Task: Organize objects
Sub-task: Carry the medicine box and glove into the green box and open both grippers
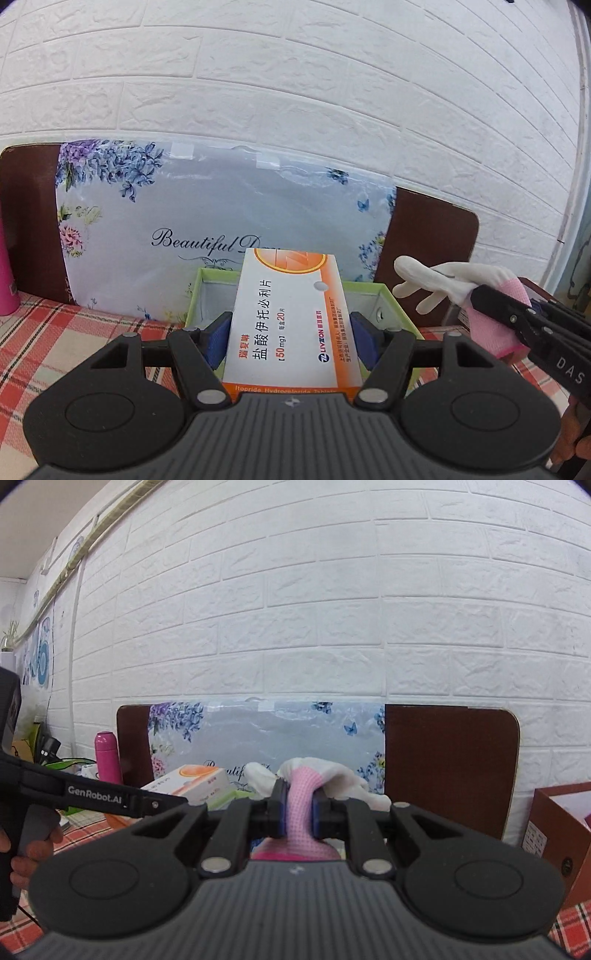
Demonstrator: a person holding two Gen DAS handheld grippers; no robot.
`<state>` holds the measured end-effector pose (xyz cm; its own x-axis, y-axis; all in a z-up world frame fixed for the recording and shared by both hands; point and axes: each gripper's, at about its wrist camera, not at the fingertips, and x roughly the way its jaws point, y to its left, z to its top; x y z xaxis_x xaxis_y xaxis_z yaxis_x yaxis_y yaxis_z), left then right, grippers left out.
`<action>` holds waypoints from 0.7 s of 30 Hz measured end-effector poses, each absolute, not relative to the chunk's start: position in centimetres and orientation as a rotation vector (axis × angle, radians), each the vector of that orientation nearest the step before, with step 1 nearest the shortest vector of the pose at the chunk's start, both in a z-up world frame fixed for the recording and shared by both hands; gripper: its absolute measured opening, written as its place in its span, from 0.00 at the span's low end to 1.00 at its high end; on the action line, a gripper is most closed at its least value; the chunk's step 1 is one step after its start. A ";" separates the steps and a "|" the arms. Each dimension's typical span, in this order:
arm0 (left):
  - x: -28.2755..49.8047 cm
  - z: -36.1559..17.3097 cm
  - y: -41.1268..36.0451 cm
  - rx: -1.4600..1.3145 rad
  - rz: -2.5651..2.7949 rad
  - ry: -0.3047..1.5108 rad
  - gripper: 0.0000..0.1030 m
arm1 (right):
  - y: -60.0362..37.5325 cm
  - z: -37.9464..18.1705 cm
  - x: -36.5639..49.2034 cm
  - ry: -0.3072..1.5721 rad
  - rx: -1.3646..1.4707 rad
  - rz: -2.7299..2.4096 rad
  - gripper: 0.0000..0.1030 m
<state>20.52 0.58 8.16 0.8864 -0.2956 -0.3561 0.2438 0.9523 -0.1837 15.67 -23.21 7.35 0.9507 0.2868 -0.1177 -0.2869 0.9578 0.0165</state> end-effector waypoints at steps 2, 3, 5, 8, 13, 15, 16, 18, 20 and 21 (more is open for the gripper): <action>22.3 8.3 0.6 -0.146 -0.275 0.382 0.67 | -22.7 7.3 17.8 0.118 -0.008 0.290 0.12; 23.6 8.3 0.6 -0.154 -0.265 0.380 0.67 | -22.5 7.1 18.9 0.115 -0.010 0.295 0.12; 25.3 8.1 0.5 -0.161 -0.259 0.382 0.67 | -22.0 6.5 20.7 0.111 -0.022 0.285 0.12; 27.9 6.9 0.1 -0.163 -0.245 0.382 0.68 | -21.6 5.0 23.5 0.129 -0.025 0.271 0.14; 29.9 3.7 0.1 -0.131 -0.203 0.469 0.83 | -20.9 0.9 27.6 0.320 -0.109 0.188 0.77; 29.7 2.6 0.7 -0.145 -0.217 0.486 0.83 | -20.9 -0.2 27.0 0.307 -0.160 0.181 0.78; 29.4 2.4 0.9 -0.150 -0.217 0.486 0.83 | -20.9 -0.6 26.7 0.303 -0.177 0.167 0.83; 29.0 2.3 1.1 -0.151 -0.211 0.489 0.83 | -21.1 -0.8 26.1 0.289 -0.183 0.147 0.87; 28.5 2.7 1.0 -0.145 -0.206 0.489 0.83 | -21.4 -0.5 25.6 0.287 -0.164 0.144 0.89; 28.0 3.1 0.9 -0.139 -0.207 0.485 0.83 | -21.6 0.0 25.2 0.284 -0.153 0.145 0.91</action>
<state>27.98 0.92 3.06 0.8644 -0.2294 -0.4475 0.1635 0.9697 -0.1813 25.20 -21.59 0.00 0.9495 0.1208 -0.2896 -0.1639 0.9780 -0.1294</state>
